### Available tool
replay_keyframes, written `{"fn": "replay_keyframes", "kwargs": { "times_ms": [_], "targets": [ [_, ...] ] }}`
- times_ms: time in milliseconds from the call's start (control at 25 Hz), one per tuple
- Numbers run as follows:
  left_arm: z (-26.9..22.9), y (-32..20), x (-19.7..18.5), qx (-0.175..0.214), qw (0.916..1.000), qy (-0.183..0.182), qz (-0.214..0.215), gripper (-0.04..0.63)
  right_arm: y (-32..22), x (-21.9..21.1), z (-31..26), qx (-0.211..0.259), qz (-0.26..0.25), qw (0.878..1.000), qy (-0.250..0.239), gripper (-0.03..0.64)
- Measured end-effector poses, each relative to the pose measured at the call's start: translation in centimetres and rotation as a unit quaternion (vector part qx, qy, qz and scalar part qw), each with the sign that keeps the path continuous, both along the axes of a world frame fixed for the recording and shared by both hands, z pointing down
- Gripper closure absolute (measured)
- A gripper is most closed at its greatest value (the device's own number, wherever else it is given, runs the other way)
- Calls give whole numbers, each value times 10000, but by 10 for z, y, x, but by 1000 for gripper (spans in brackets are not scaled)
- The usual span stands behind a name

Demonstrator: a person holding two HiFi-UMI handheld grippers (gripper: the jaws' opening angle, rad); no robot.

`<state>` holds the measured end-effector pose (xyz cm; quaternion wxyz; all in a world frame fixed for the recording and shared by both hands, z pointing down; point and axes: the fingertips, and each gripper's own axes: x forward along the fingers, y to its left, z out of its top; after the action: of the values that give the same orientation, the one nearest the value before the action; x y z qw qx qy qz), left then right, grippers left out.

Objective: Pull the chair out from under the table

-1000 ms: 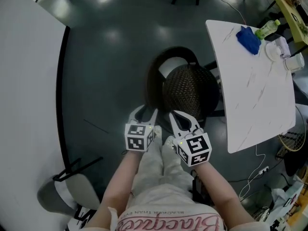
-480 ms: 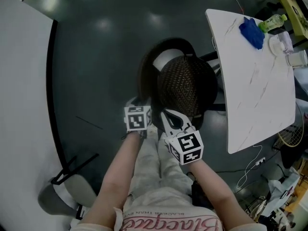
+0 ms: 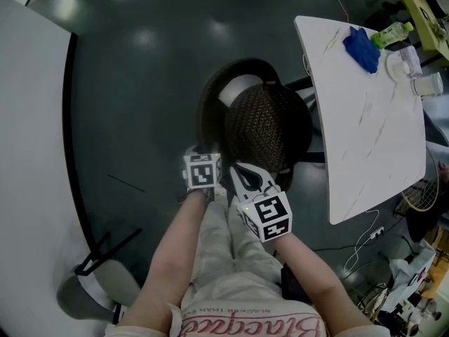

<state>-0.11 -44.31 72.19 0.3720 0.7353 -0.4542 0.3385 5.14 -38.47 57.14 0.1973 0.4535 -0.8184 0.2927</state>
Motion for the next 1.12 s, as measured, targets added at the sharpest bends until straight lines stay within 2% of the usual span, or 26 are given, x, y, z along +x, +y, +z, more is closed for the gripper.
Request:
{"fn": "replay_keyframes", "kwargs": {
  "times_ms": [320, 560, 1120],
  "targets": [
    [1, 1, -3, -3, 10000, -30, -80, 482, 1, -9, -5, 32, -58, 9999, 91, 614],
    [-3, -1, -14, 2, 9985, 167, -516, 505, 8, -20, -6, 2, -229, 9997, 128, 614],
    [-8, 10, -106, -59, 9911, 231, -1310, 526, 14, -59, -6, 17, -635, 9979, 104, 614]
  ]
}}
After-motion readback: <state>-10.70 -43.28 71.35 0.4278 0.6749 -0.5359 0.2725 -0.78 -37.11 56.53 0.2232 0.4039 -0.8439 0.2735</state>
